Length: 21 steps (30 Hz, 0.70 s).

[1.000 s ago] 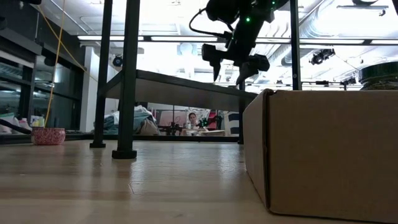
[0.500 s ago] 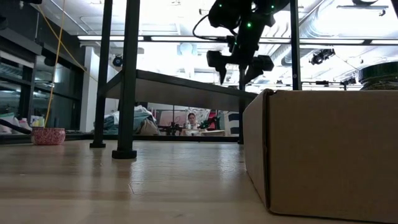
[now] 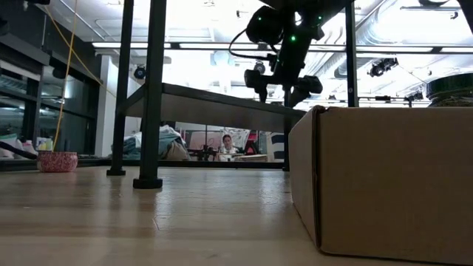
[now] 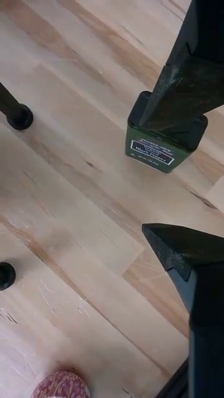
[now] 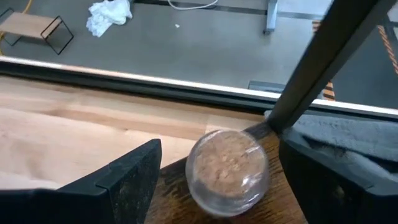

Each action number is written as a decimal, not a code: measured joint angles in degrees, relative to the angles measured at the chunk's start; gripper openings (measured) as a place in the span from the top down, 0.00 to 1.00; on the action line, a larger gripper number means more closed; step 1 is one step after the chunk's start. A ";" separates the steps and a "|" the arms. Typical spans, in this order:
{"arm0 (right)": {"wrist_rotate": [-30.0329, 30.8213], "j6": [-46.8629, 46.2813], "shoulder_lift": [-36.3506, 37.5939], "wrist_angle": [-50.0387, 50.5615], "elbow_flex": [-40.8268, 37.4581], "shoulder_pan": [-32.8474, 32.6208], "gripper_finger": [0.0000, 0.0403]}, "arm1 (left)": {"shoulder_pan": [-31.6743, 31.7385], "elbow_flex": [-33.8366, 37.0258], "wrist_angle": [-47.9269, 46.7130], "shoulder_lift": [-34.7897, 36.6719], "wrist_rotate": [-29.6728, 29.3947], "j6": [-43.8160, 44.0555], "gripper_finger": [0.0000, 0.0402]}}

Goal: Shelf spices
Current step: Remove the brown seasoning bottle from the shelf

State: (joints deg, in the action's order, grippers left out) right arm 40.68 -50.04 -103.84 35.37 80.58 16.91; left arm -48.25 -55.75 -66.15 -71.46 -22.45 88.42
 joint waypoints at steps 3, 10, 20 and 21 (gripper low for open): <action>-1.63 -0.04 -0.67 0.05 0.02 -0.02 0.29 | 0.00 0.00 -0.03 0.00 -0.48 -0.02 0.37; -1.32 2.66 -0.81 0.14 0.02 -0.02 0.60 | 0.00 0.00 -0.03 0.00 -1.18 -0.02 0.37; -5.65 14.22 1.78 1.87 0.00 -5.89 0.60 | 0.00 -0.02 0.00 0.00 -3.68 -0.04 0.37; -6.42 15.88 2.67 2.65 0.00 -7.19 0.60 | 0.00 0.00 -0.04 0.00 -3.94 -0.06 0.37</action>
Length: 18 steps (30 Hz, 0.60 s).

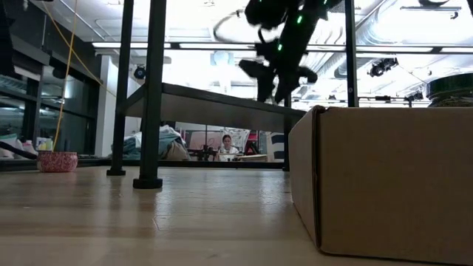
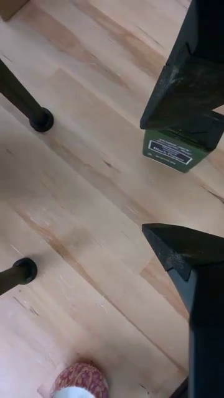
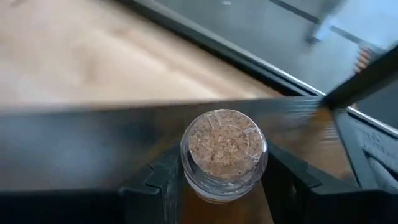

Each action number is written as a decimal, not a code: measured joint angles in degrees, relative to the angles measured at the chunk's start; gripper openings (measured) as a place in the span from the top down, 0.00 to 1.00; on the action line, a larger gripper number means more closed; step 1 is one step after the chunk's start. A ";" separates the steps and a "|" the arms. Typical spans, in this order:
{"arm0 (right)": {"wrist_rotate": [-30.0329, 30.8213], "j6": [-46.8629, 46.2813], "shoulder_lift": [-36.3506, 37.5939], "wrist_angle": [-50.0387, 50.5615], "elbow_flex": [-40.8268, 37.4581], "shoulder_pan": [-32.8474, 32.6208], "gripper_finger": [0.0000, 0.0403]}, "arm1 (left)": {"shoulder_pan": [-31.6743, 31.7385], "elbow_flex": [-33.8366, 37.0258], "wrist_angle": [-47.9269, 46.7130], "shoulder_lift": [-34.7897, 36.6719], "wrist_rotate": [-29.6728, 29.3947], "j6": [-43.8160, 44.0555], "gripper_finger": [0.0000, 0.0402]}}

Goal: Shelf spices
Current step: Remove the brown seasoning bottle from the shelf

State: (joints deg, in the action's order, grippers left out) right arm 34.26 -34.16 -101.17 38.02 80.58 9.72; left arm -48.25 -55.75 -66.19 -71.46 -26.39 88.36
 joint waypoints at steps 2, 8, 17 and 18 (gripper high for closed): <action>-0.90 2.48 1.85 2.81 0.00 -3.41 0.60 | 0.00 0.00 0.00 0.00 -0.50 0.00 0.37; -1.51 -5.56 8.49 16.78 0.00 -18.22 0.60 | 0.00 0.00 0.00 0.00 -1.61 0.02 0.37; 2.18 -53.19 11.43 36.37 -1.42 -47.87 0.60 | 0.02 0.00 0.00 0.00 -5.94 3.02 0.37; 2.45 -58.25 11.36 36.04 -2.44 -50.79 0.60 | 0.00 0.00 -0.04 0.00 -5.95 2.96 0.37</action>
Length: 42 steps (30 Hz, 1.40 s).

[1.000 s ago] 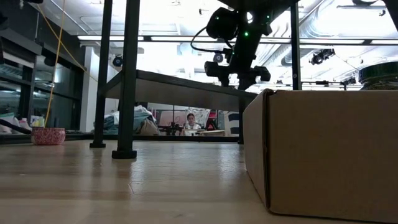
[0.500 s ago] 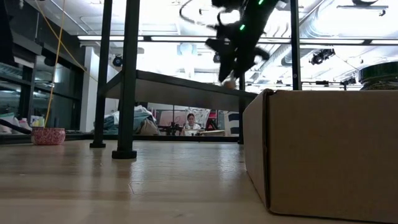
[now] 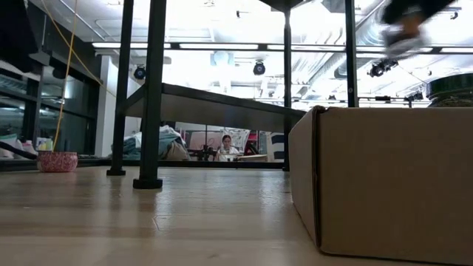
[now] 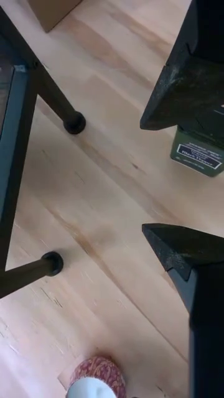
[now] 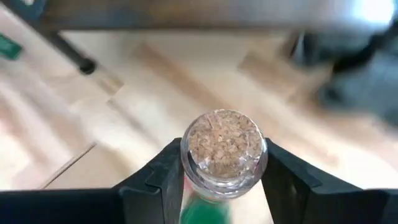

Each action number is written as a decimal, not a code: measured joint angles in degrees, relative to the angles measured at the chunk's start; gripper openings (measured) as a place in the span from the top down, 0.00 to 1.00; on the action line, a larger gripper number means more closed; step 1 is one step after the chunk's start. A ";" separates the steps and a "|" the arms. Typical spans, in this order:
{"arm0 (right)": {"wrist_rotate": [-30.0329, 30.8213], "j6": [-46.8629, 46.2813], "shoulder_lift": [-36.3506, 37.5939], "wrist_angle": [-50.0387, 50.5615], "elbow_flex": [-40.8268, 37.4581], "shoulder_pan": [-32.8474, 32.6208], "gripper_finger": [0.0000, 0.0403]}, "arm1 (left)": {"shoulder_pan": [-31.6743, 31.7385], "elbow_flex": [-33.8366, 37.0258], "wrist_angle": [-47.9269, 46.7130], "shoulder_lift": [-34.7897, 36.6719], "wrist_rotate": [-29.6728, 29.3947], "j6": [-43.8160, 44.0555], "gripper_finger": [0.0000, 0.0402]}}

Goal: Shelf spices
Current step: Remove the brown seasoning bottle from the shelf, then adjust the shelf

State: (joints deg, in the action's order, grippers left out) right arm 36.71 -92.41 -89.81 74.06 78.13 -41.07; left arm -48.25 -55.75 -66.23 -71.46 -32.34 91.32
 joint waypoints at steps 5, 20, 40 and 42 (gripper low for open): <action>-1.06 -13.92 -1.60 -5.52 -5.81 -11.21 0.60 | 0.00 0.00 -0.40 0.00 0.15 -1.33 0.37; -6.63 -11.09 -9.82 -26.14 -13.23 -17.12 0.60 | 1.32 0.00 -0.40 -0.05 3.38 0.98 0.37; -13.67 0.66 -12.75 -25.76 -11.46 -12.90 0.16 | 3.34 -0.43 -0.46 0.51 -0.57 3.10 0.37; -13.32 1.45 -12.53 -26.50 -10.17 -12.91 0.16 | 3.34 -1.39 -0.26 0.72 -4.47 3.41 0.37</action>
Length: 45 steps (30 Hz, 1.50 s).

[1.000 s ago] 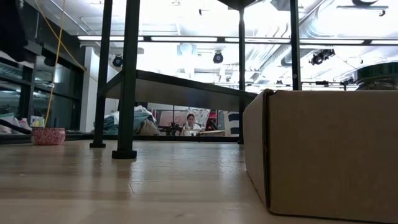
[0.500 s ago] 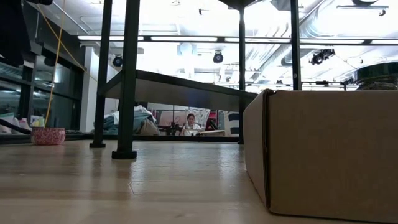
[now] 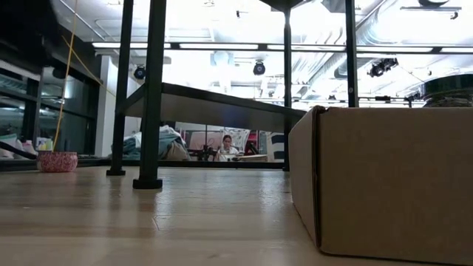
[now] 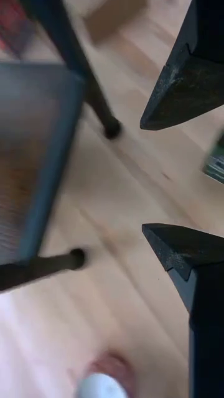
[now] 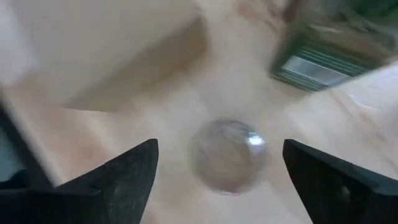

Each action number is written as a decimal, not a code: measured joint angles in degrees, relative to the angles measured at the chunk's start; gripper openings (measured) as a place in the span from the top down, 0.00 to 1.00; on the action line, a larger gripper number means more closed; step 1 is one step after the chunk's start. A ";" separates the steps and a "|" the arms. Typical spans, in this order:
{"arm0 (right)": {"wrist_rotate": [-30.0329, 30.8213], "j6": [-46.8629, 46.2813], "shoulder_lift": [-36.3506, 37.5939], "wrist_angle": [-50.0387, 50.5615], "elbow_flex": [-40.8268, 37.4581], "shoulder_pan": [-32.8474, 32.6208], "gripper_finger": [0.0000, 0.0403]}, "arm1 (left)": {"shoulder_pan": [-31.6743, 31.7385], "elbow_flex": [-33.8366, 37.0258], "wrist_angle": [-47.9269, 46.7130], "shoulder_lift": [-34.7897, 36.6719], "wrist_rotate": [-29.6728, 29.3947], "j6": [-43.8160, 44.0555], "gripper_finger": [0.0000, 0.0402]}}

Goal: Shelf spices
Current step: Adjust the shelf

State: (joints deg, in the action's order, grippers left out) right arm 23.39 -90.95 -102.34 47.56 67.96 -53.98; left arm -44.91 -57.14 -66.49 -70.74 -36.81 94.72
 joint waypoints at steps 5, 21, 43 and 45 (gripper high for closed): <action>0.41 1.25 0.02 1.10 1.36 -0.03 0.16 | 0.75 -1.99 -0.71 0.38 -7.44 -0.91 0.37; 0.45 1.07 0.02 9.39 8.72 -0.04 0.16 | 4.78 -2.13 0.11 7.03 -19.85 -3.36 0.54; 13.34 1.07 -0.01 34.55 24.03 3.00 0.16 | 16.57 -2.11 6.13 3.24 -36.77 -1.53 1.00; 14.08 1.01 -0.01 37.59 25.92 3.36 0.16 | 18.16 -2.11 5.82 3.37 -36.68 -3.49 1.00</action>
State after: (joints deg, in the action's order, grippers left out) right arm 37.47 -89.94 -102.35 85.15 93.89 -50.62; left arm -26.74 -59.24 -60.67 -67.37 -73.49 91.23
